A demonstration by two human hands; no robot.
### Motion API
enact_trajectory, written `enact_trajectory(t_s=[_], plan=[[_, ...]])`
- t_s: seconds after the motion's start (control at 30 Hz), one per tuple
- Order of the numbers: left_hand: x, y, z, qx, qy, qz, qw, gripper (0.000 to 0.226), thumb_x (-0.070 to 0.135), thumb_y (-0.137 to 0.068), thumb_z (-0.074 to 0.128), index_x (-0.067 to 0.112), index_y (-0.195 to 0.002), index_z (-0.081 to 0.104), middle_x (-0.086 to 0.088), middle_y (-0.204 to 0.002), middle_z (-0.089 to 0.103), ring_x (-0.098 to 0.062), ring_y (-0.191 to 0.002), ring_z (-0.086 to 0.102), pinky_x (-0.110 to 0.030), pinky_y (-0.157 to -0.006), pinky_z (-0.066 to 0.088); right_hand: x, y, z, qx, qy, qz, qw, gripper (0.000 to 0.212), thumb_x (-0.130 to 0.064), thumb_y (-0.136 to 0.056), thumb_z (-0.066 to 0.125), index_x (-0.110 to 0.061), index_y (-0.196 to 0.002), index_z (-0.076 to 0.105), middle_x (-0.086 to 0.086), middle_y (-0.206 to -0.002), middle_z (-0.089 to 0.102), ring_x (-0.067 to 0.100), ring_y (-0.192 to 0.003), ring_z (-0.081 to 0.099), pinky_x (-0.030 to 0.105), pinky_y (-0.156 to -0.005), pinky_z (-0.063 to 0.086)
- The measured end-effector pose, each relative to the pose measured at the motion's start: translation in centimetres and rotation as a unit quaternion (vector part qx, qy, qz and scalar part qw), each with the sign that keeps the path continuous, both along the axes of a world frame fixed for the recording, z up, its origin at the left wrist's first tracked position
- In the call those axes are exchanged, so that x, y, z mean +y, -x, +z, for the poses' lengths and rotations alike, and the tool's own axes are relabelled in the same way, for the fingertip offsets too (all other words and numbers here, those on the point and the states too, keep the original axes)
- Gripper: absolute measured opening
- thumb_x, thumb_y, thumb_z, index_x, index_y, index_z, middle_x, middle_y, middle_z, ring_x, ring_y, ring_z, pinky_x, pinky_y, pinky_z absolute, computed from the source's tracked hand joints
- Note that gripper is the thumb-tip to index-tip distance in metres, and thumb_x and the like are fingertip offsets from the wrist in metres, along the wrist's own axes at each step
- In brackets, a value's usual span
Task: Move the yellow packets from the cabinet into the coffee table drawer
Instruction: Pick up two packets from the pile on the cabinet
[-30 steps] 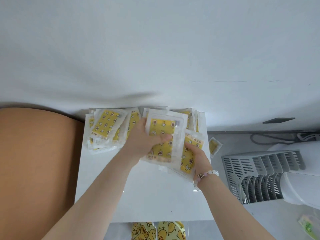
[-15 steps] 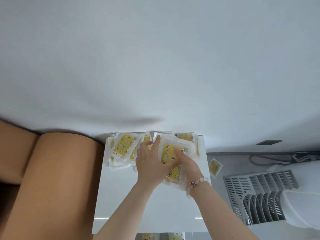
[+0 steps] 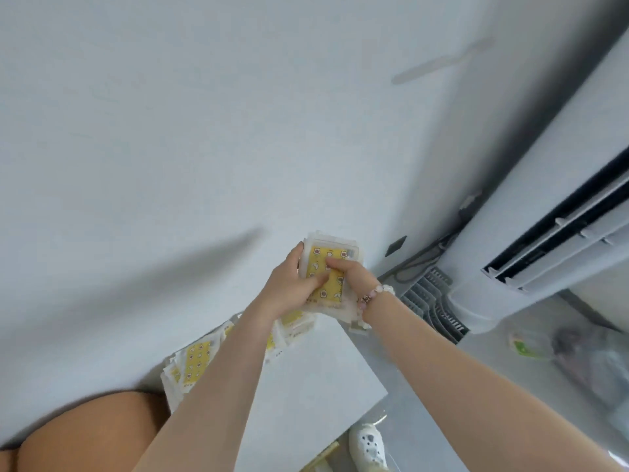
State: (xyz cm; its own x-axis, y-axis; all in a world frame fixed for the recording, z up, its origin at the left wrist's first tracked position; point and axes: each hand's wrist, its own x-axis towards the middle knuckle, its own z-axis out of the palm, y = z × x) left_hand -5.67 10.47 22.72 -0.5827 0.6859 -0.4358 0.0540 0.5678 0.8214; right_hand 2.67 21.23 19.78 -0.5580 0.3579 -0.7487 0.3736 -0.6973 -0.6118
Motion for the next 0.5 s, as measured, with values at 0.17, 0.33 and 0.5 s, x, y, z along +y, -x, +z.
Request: enact_trajectory(t_s=[0.17,0.33,0.5], plan=[[4.9,-4.6,3.5,0.088,-0.015,-0.079,0.993,0.072,0.030,-0.082,0.070,0.022,-0.143,0.032,0.008,-0.115,0.047,-0.015,-0.100,0.055,-0.026,-0.079,0.049,2.8,-5.9,2.2,0.013,-0.023,-0.104,0.994,0.053,-0.031,-0.063,0.077,-0.012,-0.112,0.068,0.014,-0.105,0.071,0.035,-0.096,0.069,0.053,-0.090,0.052],[10.1,-10.8,4.8,0.170,0.001,-0.192,0.966,0.081,0.039,-0.070,0.076,0.018,-0.136,0.034,0.001,-0.120,0.033,-0.021,-0.112,0.054,-0.036,-0.093,0.047,4.8,-12.3,5.4,0.011,-0.048,-0.236,0.970,0.047,-0.030,-0.078,0.071,-0.006,-0.117,0.064,0.010,-0.096,0.073,0.025,-0.086,0.072,0.035,-0.073,0.059],[12.6,-15.9,6.0,0.171,-0.018,-0.271,0.947,0.090,0.043,-0.057,0.087,0.017,-0.129,0.039,0.007,-0.112,0.050,-0.012,-0.095,0.052,-0.025,-0.079,0.043,5.3,-18.3,7.1,0.101,-0.033,-0.383,0.918,0.057,-0.053,-0.097,0.030,-0.007,-0.114,0.059,0.009,-0.063,0.070,0.021,-0.054,0.067,0.023,-0.044,0.049]])
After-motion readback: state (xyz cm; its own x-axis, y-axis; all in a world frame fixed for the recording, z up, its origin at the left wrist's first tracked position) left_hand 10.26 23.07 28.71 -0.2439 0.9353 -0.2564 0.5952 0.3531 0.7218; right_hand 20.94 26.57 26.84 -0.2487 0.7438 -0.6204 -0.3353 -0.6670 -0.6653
